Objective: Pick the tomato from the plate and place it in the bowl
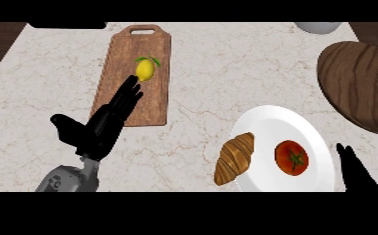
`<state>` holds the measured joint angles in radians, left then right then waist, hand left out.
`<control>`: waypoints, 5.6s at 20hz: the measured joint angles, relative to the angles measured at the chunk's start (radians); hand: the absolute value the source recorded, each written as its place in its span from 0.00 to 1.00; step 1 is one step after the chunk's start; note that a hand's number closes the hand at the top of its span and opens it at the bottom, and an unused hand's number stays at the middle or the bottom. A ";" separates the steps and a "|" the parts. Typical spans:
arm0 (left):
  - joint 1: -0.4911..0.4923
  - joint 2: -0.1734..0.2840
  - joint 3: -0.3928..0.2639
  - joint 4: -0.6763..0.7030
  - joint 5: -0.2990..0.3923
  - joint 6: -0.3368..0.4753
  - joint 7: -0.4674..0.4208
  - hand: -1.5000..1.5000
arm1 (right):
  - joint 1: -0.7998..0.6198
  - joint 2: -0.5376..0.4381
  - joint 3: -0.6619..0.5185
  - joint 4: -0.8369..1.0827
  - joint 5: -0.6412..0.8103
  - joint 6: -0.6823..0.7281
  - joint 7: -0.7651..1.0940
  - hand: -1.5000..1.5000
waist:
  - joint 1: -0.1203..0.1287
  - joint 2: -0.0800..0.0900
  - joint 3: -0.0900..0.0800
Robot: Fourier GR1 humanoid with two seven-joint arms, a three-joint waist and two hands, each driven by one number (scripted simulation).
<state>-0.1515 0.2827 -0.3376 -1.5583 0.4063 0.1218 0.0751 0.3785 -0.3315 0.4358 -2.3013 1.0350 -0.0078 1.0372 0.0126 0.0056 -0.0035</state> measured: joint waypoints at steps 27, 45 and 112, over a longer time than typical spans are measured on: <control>0.027 -0.104 0.088 0.015 -0.110 -0.074 0.028 0.50 | -0.236 0.238 -0.100 0.340 0.086 0.161 -0.030 0.00 | -0.014 -0.006 0.003; 0.047 -0.161 0.166 0.001 -0.162 -0.159 0.055 0.50 | -0.248 0.246 -0.197 0.500 0.080 0.017 -0.195 1.00 | -0.014 -0.007 0.002; 0.021 -0.225 0.245 0.017 -0.226 -0.236 0.084 0.50 | -0.872 -0.211 -0.819 0.797 -0.114 0.271 -0.780 1.00 | 0.002 0.000 0.004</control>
<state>-0.1308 0.0580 -0.0922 -1.5409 0.1804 -0.1142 0.1588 -0.4938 -0.5427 -0.3837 -1.5043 0.9208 0.2628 0.2571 0.0151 0.0053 0.0004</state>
